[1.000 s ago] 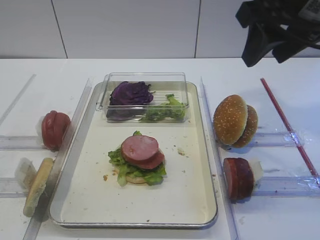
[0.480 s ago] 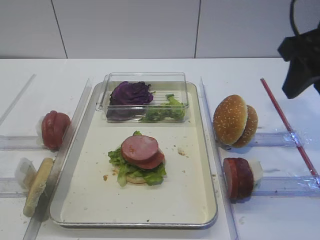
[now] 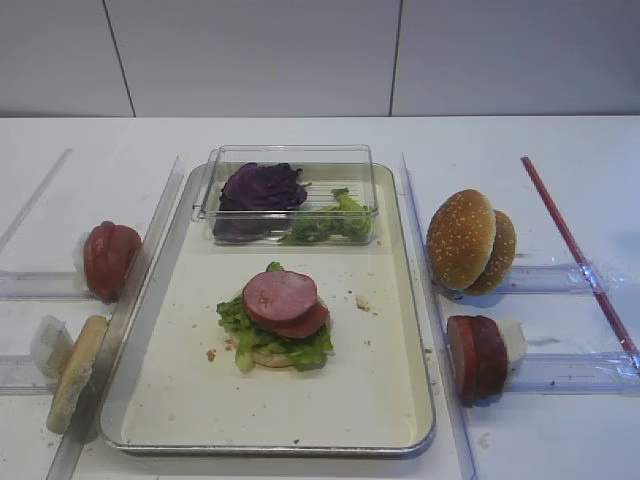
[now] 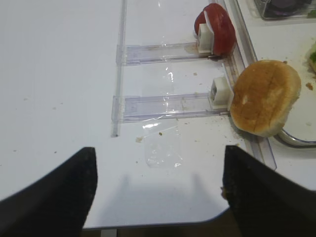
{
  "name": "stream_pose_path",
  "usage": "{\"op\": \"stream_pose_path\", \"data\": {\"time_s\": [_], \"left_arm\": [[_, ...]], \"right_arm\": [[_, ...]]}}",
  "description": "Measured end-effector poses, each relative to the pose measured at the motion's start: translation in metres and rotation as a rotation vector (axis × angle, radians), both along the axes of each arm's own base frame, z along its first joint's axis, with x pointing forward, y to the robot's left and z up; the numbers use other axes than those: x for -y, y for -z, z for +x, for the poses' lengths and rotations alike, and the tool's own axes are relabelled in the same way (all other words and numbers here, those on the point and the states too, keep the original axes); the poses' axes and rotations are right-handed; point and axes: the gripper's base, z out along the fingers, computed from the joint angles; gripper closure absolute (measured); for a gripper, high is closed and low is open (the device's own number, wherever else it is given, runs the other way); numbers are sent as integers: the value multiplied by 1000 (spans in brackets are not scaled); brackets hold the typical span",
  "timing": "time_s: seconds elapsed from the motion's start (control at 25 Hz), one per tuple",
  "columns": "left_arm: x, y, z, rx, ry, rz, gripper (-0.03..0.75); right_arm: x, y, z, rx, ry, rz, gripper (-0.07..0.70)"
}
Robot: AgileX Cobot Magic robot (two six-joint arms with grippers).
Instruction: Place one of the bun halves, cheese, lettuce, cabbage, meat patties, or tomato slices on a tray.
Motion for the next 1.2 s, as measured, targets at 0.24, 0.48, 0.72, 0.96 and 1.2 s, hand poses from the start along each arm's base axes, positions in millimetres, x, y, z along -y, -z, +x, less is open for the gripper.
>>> {"op": "stream_pose_path", "data": {"time_s": [0.24,0.48,0.72,0.96,1.2], "left_arm": [[0,0,0,0,0,0,226],[0,0,0,0,0,0,226],[0,0,0,0,0,0,226],[0,0,0,0,0,0,226],[0,0,0,0,0,0,226]], "right_arm": [[3,-28,-44,156,-1,-6,195],[5,-46,-88,298,9,-3,195],[7,-59,-138,454,13,5,195],[9,-62,-179,573,30,27,195],[10,-52,-206,640,33,33,195]]}}
